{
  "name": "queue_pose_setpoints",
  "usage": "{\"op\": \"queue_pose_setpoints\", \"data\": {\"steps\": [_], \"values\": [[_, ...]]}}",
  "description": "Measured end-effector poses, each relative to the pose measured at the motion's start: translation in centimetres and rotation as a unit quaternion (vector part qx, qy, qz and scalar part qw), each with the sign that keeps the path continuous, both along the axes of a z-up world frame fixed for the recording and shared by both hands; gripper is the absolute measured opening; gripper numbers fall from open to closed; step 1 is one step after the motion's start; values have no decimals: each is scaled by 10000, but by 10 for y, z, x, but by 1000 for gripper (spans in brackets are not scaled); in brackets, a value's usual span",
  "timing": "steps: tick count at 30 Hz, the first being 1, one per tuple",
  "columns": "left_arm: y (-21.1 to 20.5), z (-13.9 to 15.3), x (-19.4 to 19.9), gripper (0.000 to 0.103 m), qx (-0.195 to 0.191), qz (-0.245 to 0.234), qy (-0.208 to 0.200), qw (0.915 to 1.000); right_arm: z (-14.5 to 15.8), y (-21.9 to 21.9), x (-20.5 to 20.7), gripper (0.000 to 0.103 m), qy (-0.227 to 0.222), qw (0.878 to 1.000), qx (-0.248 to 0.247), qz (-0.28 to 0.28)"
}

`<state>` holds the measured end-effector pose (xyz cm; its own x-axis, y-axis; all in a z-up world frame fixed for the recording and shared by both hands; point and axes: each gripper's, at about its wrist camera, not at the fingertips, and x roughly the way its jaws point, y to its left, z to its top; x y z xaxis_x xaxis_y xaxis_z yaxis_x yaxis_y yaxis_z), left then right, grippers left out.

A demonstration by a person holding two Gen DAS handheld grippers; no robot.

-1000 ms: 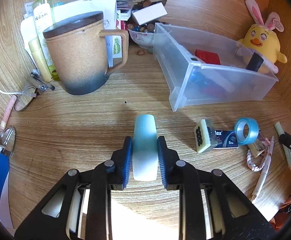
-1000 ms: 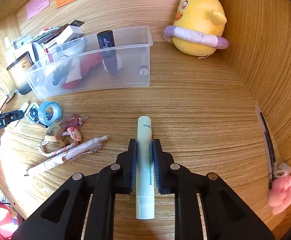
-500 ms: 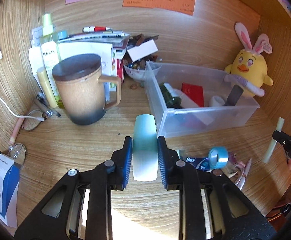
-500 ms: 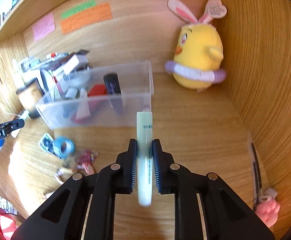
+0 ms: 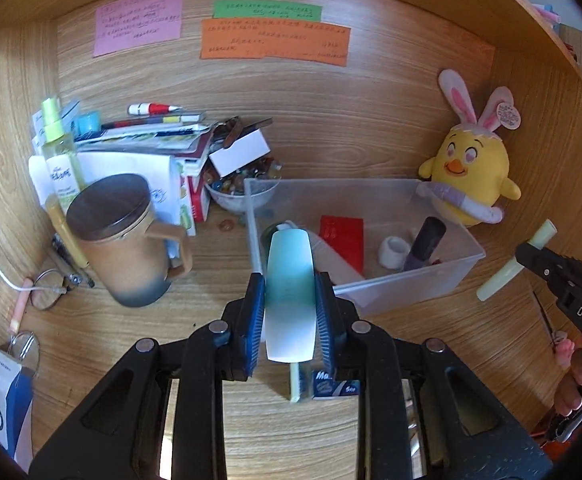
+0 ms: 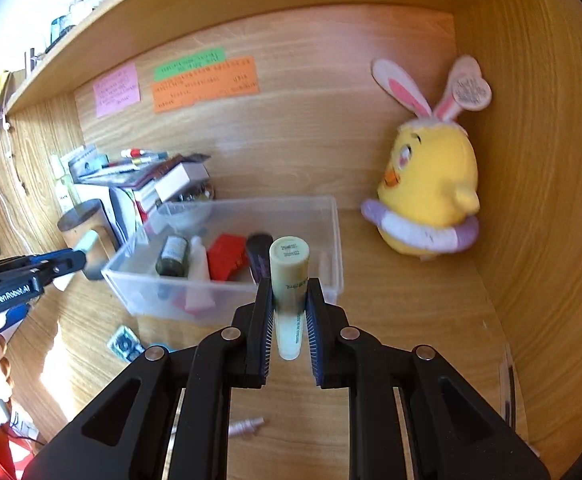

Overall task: Organize objects
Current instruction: 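Carry both items over the clear box and open both tools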

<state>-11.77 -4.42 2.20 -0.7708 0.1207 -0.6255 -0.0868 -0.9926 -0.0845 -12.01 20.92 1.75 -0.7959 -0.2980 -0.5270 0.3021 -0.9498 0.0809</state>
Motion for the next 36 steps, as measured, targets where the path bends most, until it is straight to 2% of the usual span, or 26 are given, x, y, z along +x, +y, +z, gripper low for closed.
{"op": "queue_pose_setpoints", "data": {"steps": [11, 18, 25, 33, 36], "values": [[18, 6, -33, 25, 135, -263, -34, 9996, 25, -19, -34, 14, 286, 9995, 20, 165], [25, 2, -58, 25, 193, -372, -191, 9989, 29, -23, -60, 14, 255, 9995, 93, 146], [36, -10, -88, 25, 156, -467, -445, 9978, 12, -26, -83, 14, 95, 9987, 506, -57], [46, -30, -112, 25, 6, -496, -739, 9960, -14, -27, -101, 14, -269, 9969, 732, -44], [45, -33, -114, 25, 77, -512, -803, 9954, -20, -30, -105, 14, -358, 9961, 807, 10]]}}
